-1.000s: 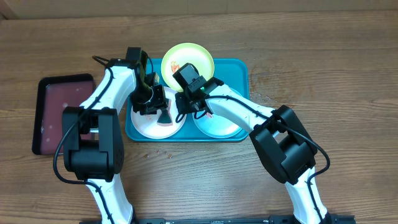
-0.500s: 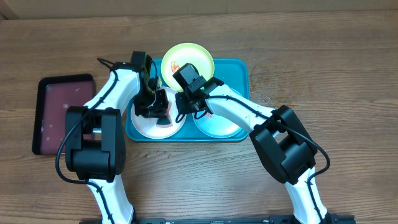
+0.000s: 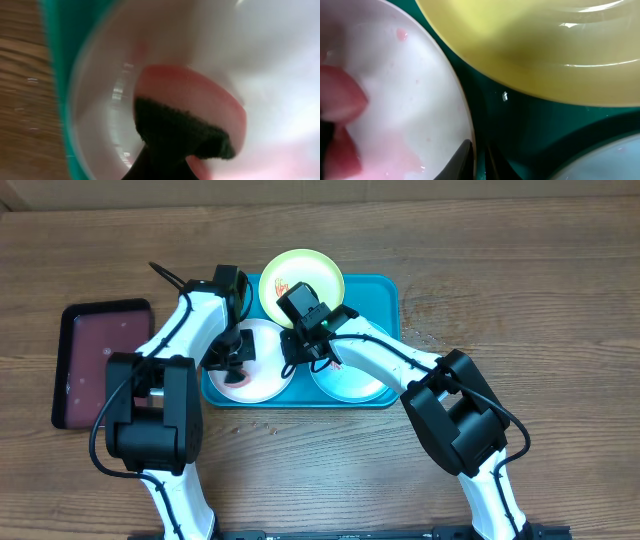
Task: Clean dirty plates on tray and stack at the side
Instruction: 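Hold the white plate with the right gripper and scrub it with the sponge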
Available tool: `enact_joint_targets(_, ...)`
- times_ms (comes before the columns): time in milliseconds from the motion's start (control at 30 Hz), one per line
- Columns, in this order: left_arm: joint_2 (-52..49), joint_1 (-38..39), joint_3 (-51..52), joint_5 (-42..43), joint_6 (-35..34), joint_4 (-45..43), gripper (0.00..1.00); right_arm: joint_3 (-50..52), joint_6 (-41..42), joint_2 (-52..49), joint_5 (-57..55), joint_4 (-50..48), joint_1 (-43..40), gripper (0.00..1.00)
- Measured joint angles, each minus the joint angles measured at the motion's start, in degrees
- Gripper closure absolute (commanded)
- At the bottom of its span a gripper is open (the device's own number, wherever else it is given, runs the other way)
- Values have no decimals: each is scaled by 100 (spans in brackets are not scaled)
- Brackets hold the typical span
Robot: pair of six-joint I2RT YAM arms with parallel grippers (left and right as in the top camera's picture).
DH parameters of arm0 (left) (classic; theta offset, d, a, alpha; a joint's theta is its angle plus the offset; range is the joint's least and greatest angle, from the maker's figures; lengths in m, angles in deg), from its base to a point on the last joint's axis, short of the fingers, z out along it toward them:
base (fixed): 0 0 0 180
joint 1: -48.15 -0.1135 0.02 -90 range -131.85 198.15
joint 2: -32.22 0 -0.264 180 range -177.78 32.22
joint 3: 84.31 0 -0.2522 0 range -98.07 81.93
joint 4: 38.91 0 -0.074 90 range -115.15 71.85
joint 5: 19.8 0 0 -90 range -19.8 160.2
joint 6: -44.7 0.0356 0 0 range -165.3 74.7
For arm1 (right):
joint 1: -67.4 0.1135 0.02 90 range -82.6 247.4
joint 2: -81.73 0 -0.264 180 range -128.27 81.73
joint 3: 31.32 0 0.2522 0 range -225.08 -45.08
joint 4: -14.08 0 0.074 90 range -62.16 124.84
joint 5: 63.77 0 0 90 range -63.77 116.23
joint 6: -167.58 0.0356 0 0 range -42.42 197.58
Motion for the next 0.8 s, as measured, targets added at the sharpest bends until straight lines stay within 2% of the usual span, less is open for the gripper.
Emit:
enact_joint_targets(167,0,-127,-304,48,-33,-66,96,0,0,0,-7,4,-2,89)
enact_joint_targets(367,-11,-142,-337,1462,-57,-640,96,0,0,0,-7,-4,-2,89)
enact_joint_targets(467,-20,-94,-337,1893,-57,-774,96,0,0,0,-7,-4,-2,89)
enact_joint_targets(800,-22,-256,109,1744,-59,-1025,96,0,0,0,-7,-4,-2,89)
